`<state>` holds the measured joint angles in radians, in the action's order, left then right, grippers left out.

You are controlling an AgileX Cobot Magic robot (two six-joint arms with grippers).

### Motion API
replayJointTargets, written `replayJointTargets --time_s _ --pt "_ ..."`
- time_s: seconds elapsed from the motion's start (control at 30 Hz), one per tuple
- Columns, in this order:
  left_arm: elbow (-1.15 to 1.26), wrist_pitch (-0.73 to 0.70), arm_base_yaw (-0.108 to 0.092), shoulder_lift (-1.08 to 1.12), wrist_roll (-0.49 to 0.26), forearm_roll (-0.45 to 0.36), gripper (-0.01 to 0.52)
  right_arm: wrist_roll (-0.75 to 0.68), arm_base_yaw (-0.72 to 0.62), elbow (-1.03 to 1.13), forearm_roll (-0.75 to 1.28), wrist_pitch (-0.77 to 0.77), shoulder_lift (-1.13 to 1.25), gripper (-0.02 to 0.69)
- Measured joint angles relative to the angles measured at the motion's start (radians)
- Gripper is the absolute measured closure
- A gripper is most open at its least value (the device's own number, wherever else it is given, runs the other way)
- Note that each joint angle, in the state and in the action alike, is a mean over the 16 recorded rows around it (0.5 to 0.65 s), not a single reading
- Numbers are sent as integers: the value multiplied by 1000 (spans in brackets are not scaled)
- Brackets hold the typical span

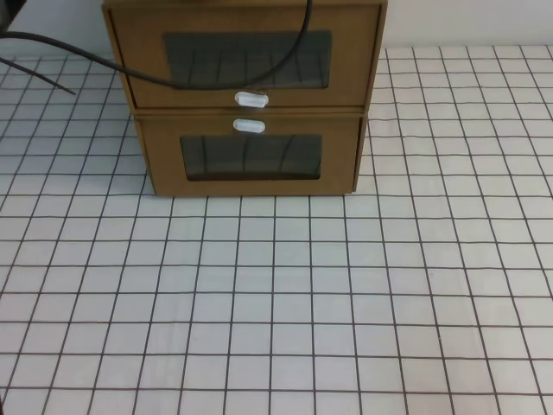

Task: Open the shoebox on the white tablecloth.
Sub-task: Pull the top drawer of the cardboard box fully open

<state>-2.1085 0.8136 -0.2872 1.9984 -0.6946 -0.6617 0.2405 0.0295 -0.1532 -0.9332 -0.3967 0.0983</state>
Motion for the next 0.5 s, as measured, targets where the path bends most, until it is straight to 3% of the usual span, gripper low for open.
replayJointTargets --time_s 0.5 --pt "-19 45 0 5 -1 43 516 155 36 -537 184 -394 562 678"
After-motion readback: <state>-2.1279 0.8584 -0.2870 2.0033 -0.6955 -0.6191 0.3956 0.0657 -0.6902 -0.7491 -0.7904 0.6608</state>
